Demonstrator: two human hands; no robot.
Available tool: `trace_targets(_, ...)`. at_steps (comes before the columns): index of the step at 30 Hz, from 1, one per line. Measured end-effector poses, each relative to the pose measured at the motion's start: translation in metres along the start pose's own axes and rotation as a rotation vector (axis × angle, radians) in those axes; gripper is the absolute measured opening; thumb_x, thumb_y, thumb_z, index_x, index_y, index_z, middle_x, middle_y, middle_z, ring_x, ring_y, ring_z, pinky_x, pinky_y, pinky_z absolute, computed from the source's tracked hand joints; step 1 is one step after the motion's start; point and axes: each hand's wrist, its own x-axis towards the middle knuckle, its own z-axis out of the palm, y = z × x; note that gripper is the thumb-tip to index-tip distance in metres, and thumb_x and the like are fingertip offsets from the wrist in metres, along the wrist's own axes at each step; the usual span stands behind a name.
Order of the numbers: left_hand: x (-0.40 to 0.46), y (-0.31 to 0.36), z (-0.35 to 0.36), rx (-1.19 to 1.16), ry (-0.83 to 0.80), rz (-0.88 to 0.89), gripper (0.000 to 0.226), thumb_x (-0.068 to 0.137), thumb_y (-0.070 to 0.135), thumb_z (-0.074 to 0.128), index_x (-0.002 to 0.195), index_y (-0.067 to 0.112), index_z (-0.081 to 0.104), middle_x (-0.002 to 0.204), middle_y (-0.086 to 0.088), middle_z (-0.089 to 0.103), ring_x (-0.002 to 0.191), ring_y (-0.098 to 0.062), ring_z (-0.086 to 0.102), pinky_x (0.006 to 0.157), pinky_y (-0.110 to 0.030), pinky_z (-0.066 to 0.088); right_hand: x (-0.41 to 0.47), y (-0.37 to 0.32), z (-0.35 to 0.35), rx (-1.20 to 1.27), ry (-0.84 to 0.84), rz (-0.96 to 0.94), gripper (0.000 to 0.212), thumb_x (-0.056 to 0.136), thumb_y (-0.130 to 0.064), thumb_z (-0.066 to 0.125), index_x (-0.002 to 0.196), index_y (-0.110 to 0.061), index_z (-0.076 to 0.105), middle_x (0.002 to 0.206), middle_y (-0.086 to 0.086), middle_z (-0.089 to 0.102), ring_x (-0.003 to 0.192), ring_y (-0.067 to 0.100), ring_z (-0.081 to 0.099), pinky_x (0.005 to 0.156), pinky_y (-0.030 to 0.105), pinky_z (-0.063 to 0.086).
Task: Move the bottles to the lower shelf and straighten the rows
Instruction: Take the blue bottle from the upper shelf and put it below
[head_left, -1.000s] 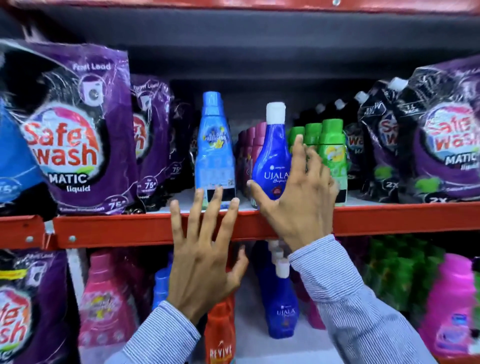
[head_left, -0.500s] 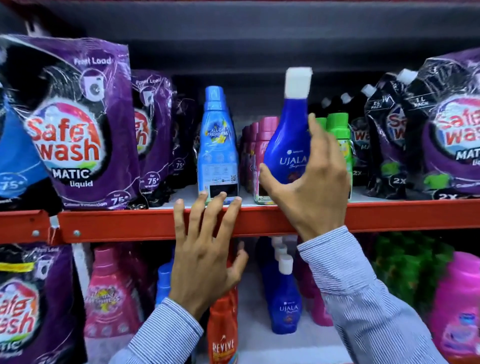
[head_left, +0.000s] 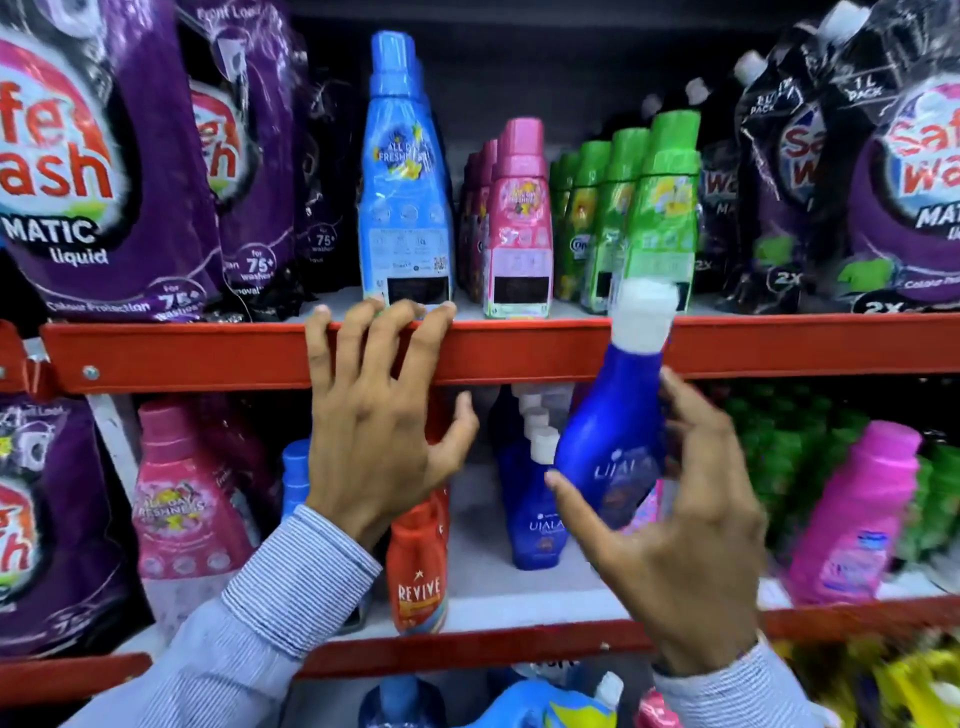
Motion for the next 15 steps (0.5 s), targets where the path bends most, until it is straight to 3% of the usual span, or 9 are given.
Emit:
trace_targets(7, 0.000, 0.002, -0.003, -0.010, -0.014, -0.018, 0.068, 0.083, 0.041, 0.071, 0.144, 0.014, 0.058, 0.131, -0.016, 0.063, 0.128, -0.041, 0.056, 0.124, -0.066, 0.024, -0.066, 0.045, 0.051, -0.115, -0.237, 0.181, 0.093, 0.062, -0.043, 0.092, 0.136, -0.014, 0.044, 0.126, 0.006, 0.060, 0.114, 0.028, 0.061, 0.087, 0.034, 0.053)
trace_targets(15, -0.001, 0.001, -0.007, -0.001, -0.054, -0.020, 0.068, 0.085, 0.041, 0.069, 0.146, 0.014, 0.056, 0.133, -0.016, 0.062, 0.131, -0.041, 0.054, 0.124, -0.065, 0.023, -0.096, 0.071, 0.084, -0.161, -0.394, 0.267, 0.091, 0.062, -0.044, 0.089, 0.136, -0.013, 0.044, 0.126, 0.007, 0.057, 0.115, 0.031, 0.058, 0.081, 0.041, 0.057)
